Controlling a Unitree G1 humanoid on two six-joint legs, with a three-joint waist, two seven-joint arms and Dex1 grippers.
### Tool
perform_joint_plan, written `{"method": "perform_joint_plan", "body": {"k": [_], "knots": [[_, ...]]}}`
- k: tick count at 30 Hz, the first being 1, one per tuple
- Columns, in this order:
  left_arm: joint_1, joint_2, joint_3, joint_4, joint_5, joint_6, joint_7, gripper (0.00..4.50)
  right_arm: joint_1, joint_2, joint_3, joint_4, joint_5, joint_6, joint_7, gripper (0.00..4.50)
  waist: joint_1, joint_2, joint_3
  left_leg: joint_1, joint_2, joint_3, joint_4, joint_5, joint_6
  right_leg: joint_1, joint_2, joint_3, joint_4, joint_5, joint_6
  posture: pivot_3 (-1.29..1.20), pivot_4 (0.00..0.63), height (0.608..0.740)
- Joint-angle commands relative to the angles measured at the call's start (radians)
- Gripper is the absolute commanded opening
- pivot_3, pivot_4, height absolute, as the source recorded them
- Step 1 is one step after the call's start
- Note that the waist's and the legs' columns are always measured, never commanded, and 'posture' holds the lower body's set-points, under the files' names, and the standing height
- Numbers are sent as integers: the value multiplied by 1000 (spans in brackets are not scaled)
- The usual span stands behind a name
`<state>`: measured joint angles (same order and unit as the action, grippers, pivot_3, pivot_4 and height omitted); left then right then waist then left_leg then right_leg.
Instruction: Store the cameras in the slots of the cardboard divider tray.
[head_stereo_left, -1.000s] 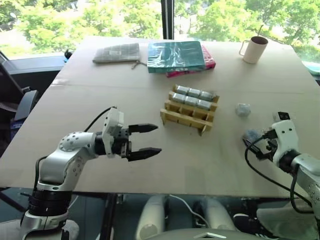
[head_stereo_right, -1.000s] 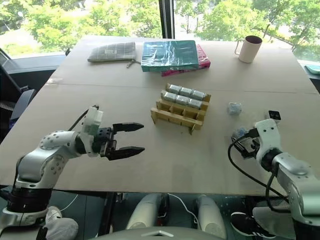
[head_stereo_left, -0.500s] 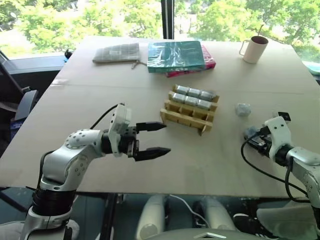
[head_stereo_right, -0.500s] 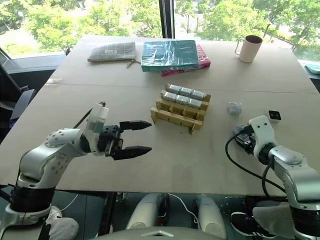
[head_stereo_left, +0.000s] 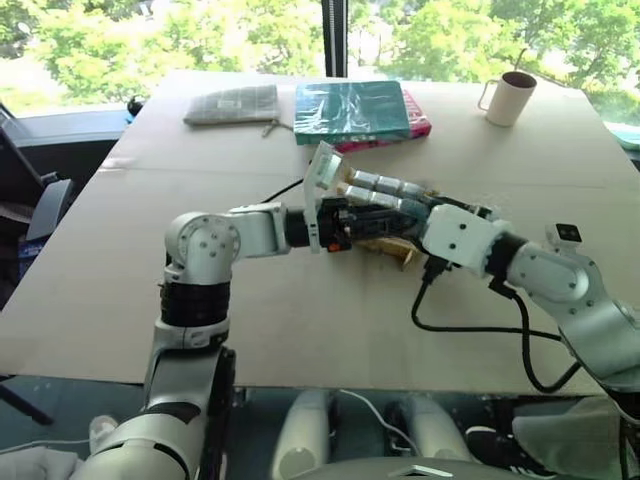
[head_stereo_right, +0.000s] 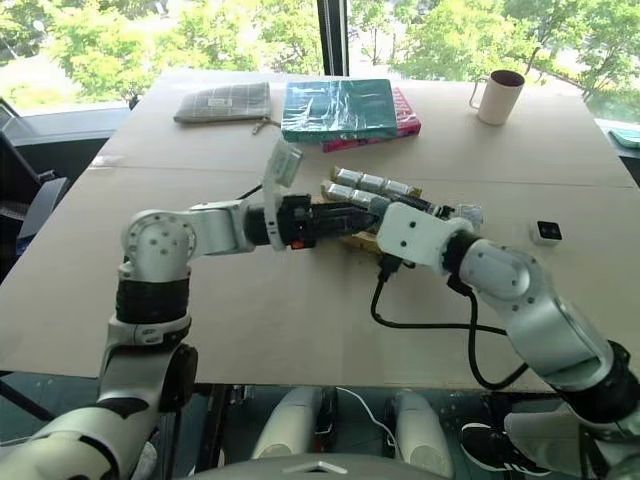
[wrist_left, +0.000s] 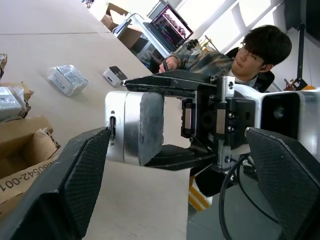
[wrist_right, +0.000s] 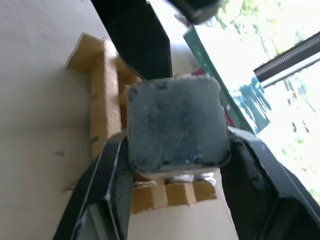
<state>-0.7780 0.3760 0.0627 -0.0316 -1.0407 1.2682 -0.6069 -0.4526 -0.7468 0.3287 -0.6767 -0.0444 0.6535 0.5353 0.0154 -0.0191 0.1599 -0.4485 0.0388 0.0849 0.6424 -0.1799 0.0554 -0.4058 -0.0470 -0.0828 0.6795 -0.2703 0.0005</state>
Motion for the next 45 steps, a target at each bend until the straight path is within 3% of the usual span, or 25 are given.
{"method": "perform_joint_plan", "body": {"k": [1, 2, 5, 11, 12, 13, 15, 16, 22, 32, 35, 39, 40, 43, 44, 45], "knots": [[-30, -15, 5, 27, 4, 0, -11, 4500, -32, 18, -16, -32, -23, -17, 14, 1936, 0, 0, 0, 0, 0, 0, 0, 0, 0, 0, -1, 0, 0, 0, 0, 0, 150, 740], [-34, -17, 6, 34, 7, 1, -12, 4500, -34, 22, -16, -31, -29, -18, 17, 1936, 0, 0, 0, 0, 0, 0, 0, 0, 0, 0, -1, 0, 0, 0, 0, 0, 150, 740], [-37, -17, 0, 37, 19, -1, -25, 3350, -36, 40, -17, -33, -37, -21, 23, 1936, -2, 0, 0, 0, 0, 0, 0, 0, 0, 0, -1, 0, 0, 0, 0, 0, 150, 740], [-40, -32, -6, 49, 63, -20, -30, 566, -49, 88, -26, -41, -36, -17, 33, 1936, -3, 0, 0, 0, 0, 0, 0, 0, 0, 0, -1, 0, 0, 1, -2, 0, 150, 740], [-40, -32, -8, 45, 71, -29, -36, 377, -49, 90, -27, -39, -38, -18, 35, 1936, -2, 0, 0, 0, 0, 0, 0, 0, 0, 0, -1, 0, 0, 2, -4, 0, 150, 740], [-40, -30, -10, 41, 76, -35, -47, 377, -48, 92, -28, -38, -41, -19, 37, 1936, -1, 0, 0, 0, 0, 0, 0, 0, 0, 0, -1, 0, 0, 2, -4, 0, 150, 740], [-41, -26, 4, 35, 62, -28, -70, 1326, -43, 95, -31, -37, -47, -22, 40, 1936, -1, 0, 0, 0, 0, 0, 0, 0, 0, 0, -1, 0, 0, 2, -4, 0, 150, 740], [-43, -27, 13, 37, 58, -22, -68, 1522, -41, 98, -32, -38, -50, -23, 41, 1936, -1, 0, 0, 0, 0, 0, 0, 0, 0, 0, -1, 0, 0, 2, -4, 0, 150, 740], [-47, -23, 12, 34, 69, -4, -72, 4373, -39, 114, -37, -38, -59, -31, 49, 1936, -4, 0, 0, 0, 0, 0, 0, 0, 0, 0, -1, 0, 0, 2, -4, 0, 150, 740], [-56, -39, 2, 38, 107, -28, -75, 4373, -33, 143, -51, -47, -50, -48, 66, 1936, -2, 0, 0, 0, 0, 0, 0, 0, 0, 0, -1, 0, 0, 2, -4, 0, 150, 740], [-61, -40, 10, 43, 102, -21, -78, 3237, -29, 152, -55, -49, -44, -42, 69, 1936, -2, 0, 0, 0, 0, 0, 0, 0, 0, 0, -1, 0, 0, 2, -4, 0, 150, 740], [-72, -35, 22, 50, 94, -8, -80, 1323, -16, 166, -89, -48, -2, -16, 81, 1936, -3, 0, 0, 0, 0, 0, 0, 0, 0, 0, -1, 0, 0, 2, -4, 0, 150, 740], [-75, -34, 24, 50, 92, -6, -83, 1006, -11, 168, -97, -47, 7, -12, 81, 2435, -2, 0, 0, 0, 0, 0, 0, 0, 0, 0, -1, 0, 0, 2, -4, 0, 150, 740], [-82, -27, 25, 59, 89, -2, -97, 907, 0, 176, -117, -41, 23, -7, 75, 3933, -2, 0, 0, 0, 0, 0, 0, 0, 0, 0, -1, 0, 0, 2, -4, 0, 150, 740], [-83, -23, 22, 62, 91, -6, -106, 907, 4, 179, -121, -39, 24, -8, 70, 4358, -2, 0, 0, 0, 0, 0, 0, 0, 0, 0, -1, 0, 0, 2, -4, 0, 150, 740], [-86, -16, 16, 67, 99, -18, -121, 907, 11, 178, -123, -36, 11, -16, 57, 4500, -2, 0, 0, 0, 0, 0, 0, 0, 0, 0, -1, 0, 0, 2, -4, 0, 150, 740]]}}
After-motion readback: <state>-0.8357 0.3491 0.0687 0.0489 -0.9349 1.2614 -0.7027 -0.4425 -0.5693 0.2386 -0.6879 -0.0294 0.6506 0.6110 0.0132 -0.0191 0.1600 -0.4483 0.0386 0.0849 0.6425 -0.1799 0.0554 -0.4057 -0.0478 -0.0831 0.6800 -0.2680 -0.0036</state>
